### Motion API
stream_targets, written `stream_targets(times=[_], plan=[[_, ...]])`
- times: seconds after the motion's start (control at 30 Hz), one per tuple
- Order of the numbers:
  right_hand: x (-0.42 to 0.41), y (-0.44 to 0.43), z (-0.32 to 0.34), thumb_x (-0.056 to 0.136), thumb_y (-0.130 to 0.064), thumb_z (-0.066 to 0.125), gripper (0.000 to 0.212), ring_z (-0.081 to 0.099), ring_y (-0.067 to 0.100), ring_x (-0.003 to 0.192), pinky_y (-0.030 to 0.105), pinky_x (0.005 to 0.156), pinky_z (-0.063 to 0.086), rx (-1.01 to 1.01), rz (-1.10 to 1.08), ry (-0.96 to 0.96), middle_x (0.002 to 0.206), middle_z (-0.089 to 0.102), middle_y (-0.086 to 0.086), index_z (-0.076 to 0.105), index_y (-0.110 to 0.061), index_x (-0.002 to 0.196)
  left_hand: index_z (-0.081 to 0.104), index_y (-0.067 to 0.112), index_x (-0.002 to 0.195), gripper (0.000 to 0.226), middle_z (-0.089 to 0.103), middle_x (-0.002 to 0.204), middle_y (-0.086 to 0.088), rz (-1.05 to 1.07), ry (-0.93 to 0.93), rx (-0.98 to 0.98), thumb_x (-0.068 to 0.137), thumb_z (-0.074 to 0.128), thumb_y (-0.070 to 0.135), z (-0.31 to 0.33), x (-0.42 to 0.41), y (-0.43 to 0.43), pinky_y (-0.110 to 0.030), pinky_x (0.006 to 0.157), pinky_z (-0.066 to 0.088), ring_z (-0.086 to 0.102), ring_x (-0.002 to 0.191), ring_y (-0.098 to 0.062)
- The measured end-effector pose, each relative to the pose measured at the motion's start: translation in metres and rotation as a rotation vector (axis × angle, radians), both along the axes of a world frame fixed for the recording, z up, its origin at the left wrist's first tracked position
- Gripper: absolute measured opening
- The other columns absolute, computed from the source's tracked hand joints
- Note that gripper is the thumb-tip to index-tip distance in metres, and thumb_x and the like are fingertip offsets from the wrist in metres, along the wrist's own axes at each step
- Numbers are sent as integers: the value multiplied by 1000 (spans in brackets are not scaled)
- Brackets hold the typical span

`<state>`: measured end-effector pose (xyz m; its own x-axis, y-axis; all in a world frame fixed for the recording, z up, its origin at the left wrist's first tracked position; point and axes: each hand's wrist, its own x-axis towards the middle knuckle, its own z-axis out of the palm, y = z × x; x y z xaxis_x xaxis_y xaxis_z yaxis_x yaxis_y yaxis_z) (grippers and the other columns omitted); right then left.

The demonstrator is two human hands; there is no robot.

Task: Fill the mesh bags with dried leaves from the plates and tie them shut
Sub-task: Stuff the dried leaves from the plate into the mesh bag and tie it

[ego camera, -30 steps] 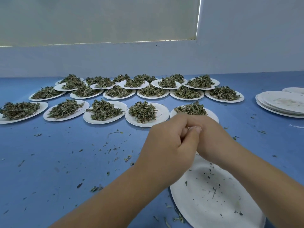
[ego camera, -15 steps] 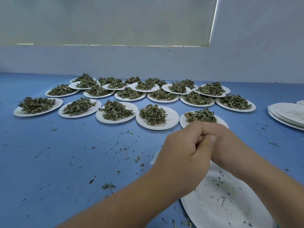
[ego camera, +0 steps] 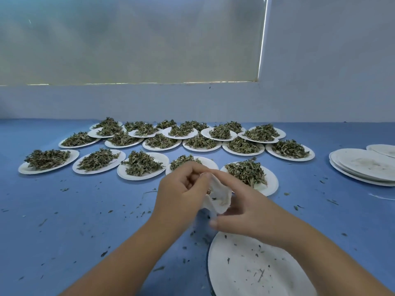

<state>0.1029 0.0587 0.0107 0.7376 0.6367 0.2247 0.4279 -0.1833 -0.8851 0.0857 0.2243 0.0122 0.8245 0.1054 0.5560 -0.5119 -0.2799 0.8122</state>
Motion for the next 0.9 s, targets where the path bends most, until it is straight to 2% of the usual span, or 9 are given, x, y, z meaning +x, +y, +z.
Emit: stream_targets(times=[0.07,0.17,0.27,0.33,0.47,0.57,0.63,0.77,0.9], plan=[[-1,4,-7,78,-25,71,62,60,4,98,35,82,55,-139,-131,-264,118,51,-24,44,-56,125,71,23,77,10,63,68,-4,-10,-4,-64,79,61,22,3,-6,0,-30,56,47,56,61,-20],[-5,12,-10,78,-26,51,40,51,0,84,31,70,48,-253,-250,-565,91,49,-21,47,-63,91,71,28,77,16,61,64,10,18,-85,-30,80,60,17,3,-20,2,-15,54,43,52,57,-2],[-9,14,-8,79,-21,46,22,47,4,74,32,62,44,-233,-308,-644,80,52,-14,64,-33,83,71,33,84,18,57,61,5,55,-121,-44,84,57,22,1,-35,10,-17,48,38,44,50,-3],[-12,17,-4,84,-19,48,15,44,3,69,25,58,39,-214,-353,-682,73,50,-13,61,-19,76,71,36,91,18,50,56,-1,67,-97,-102,88,53,33,1,-44,22,-25,44,32,38,47,-10],[-25,41,6,89,-22,52,29,45,-2,66,14,57,32,-167,-363,-654,66,45,-17,45,-39,67,64,44,108,35,48,58,-4,70,-26,-88,80,46,57,-3,-63,59,-30,47,39,42,49,-14],[-35,77,9,94,-29,53,24,55,6,69,24,63,43,-177,-275,-551,73,54,-7,54,-26,69,58,48,106,25,59,75,1,136,-2,101,86,45,49,-7,-81,98,-19,56,44,52,56,-10],[-42,110,16,93,-32,53,27,56,9,68,30,66,44,-176,-219,-518,73,54,0,53,-17,69,55,45,98,15,59,75,3,199,10,186,88,44,42,-8,-94,128,-19,58,43,53,58,-10],[-55,200,30,91,-31,55,30,58,13,67,34,65,45,-154,-118,-442,69,55,2,50,-15,66,56,43,95,13,62,80,10,344,23,133,88,48,37,-9,-122,194,-16,62,44,56,67,-6],[-65,294,29,91,-23,57,28,61,18,58,35,61,50,-12,-9,-176,64,63,11,57,-5,70,53,55,106,30,63,99,22,492,104,82,80,57,39,-11,-150,265,-10,67,45,60,82,-2]])
